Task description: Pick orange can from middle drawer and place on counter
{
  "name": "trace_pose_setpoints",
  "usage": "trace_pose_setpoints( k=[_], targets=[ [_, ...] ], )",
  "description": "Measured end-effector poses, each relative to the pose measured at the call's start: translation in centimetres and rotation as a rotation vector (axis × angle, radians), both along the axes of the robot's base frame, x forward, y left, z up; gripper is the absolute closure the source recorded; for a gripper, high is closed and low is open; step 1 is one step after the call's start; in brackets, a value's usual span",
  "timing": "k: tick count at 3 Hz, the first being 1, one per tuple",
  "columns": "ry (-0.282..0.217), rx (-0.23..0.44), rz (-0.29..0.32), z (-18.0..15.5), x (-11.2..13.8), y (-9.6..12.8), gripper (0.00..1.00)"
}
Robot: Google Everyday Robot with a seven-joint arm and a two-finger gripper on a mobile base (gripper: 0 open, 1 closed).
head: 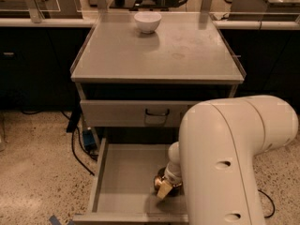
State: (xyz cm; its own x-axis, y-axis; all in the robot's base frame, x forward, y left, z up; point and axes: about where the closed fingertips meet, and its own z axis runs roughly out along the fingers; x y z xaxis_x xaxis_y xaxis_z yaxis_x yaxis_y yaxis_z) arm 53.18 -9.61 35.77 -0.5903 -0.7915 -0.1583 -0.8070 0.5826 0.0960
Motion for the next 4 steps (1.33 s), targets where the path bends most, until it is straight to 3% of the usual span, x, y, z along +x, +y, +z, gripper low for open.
trace_pose_setpoints(
  k=[3,4],
  targets=[
    [0.0,0.0,0.0,-0.01,-0.01,0.0,0.9],
    [0.0,0.0,0.0,0.0,-0.01,0.0,1.0]
  ],
)
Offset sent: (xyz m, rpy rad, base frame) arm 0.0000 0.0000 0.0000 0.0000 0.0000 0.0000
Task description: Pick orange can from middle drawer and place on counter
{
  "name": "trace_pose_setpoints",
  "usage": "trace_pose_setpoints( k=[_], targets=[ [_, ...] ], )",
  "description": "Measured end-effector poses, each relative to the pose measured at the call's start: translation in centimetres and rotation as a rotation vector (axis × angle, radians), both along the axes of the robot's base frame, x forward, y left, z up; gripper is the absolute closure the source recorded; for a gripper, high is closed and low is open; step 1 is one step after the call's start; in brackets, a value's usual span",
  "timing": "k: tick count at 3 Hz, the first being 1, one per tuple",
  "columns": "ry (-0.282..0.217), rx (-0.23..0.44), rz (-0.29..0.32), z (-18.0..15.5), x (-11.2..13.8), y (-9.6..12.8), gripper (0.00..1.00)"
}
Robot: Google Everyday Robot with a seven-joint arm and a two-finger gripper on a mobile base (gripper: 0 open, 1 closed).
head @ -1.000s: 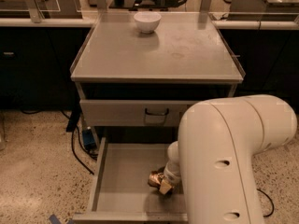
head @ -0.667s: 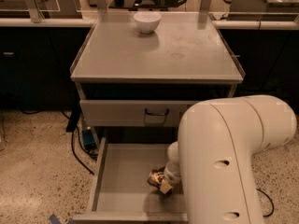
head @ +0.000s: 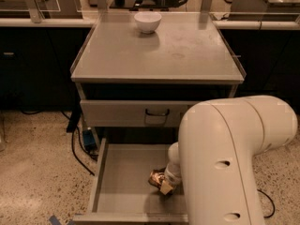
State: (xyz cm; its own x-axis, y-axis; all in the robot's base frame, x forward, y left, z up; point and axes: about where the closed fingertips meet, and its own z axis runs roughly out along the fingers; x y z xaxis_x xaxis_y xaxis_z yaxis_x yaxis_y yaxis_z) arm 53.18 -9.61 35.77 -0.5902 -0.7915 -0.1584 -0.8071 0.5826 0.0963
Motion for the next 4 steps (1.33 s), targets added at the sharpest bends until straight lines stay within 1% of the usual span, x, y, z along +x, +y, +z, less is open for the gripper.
trace_pose_setpoints(
  k=[1,2,3,4],
  targets=[
    [0.006,0.067,0.002,0.8,-0.1,0.1,1.0],
    [-0.05,0.23,0.031,6.1,-0.2,1.2,1.0],
    [-0.123,0.336,0.045,12.0,0.0,1.2,1.0],
    [-0.187,0.425,0.062,17.1,0.1,1.3,1.0]
  ],
)
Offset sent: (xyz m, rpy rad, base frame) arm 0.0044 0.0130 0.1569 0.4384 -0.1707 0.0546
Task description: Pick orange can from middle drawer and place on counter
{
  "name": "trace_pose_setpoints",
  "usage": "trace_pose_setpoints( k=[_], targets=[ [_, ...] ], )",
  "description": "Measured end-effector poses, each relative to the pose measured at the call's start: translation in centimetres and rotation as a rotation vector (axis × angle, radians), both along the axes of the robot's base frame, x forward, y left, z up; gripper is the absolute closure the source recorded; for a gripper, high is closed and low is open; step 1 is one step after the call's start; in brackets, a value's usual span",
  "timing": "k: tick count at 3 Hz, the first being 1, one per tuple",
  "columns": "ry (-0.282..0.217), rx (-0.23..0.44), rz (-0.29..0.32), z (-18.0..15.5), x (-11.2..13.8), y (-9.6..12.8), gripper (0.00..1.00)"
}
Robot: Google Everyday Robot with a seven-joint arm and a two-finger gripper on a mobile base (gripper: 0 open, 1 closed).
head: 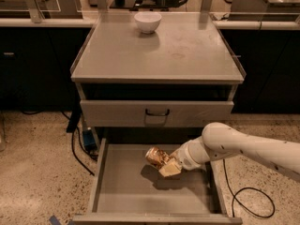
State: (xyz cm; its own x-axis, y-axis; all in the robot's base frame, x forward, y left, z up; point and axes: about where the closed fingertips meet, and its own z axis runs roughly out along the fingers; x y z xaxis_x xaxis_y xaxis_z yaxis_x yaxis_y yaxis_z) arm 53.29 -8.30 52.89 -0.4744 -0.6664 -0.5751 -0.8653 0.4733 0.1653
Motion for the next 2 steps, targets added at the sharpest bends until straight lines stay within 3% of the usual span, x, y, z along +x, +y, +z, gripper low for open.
trace_pose_setpoints(
  k=[1,2],
  targets=[
    [-0.009,-0.007,0.004,1.0,0.3,0.1,1.0],
    [-0.071,0.043,0.017,7.6,2.2,-0.1,1.0]
  ],
)
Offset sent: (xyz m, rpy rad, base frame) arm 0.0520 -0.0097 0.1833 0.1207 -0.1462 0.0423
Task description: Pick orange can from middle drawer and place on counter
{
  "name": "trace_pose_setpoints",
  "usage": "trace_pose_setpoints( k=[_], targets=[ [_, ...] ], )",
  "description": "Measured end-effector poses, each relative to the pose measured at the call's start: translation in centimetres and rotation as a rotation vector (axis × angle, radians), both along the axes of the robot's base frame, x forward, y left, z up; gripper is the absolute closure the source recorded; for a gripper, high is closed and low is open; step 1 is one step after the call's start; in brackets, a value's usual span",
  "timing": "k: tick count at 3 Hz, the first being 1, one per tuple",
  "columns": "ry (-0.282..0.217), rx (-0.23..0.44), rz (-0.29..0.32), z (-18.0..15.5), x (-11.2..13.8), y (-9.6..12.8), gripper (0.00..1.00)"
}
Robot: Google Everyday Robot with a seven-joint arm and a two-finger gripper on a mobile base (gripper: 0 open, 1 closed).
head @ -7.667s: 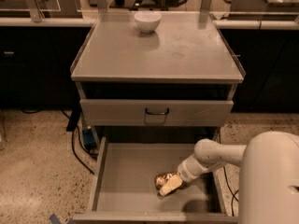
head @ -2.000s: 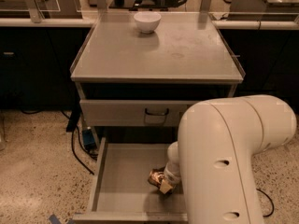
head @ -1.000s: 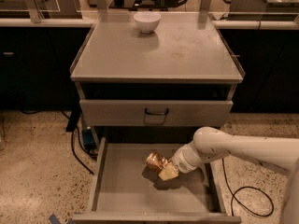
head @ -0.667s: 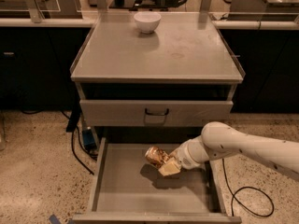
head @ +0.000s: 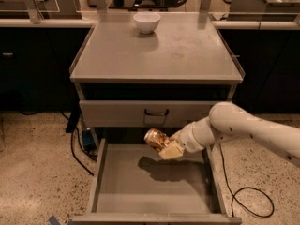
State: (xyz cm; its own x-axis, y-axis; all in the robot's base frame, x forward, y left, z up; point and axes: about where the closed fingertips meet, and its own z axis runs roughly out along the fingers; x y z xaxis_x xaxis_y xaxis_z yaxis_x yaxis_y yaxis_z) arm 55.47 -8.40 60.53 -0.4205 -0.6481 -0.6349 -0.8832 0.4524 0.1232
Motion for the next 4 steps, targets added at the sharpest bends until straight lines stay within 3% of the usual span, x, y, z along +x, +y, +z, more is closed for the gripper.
trace_pose_setpoints(
  k=[1,2,3,4],
  targets=[
    [-0.045,0.088,0.002,9.4,2.2,-1.0,1.0],
    [-0.122,0.149,0.024,20.3,4.6,-2.0,1.0],
    [-0.122,0.15,0.025,20.3,4.6,-2.0,1.0],
    [-0.169,0.174,0.07,23.3,6.0,-1.5,1.0]
  ],
)
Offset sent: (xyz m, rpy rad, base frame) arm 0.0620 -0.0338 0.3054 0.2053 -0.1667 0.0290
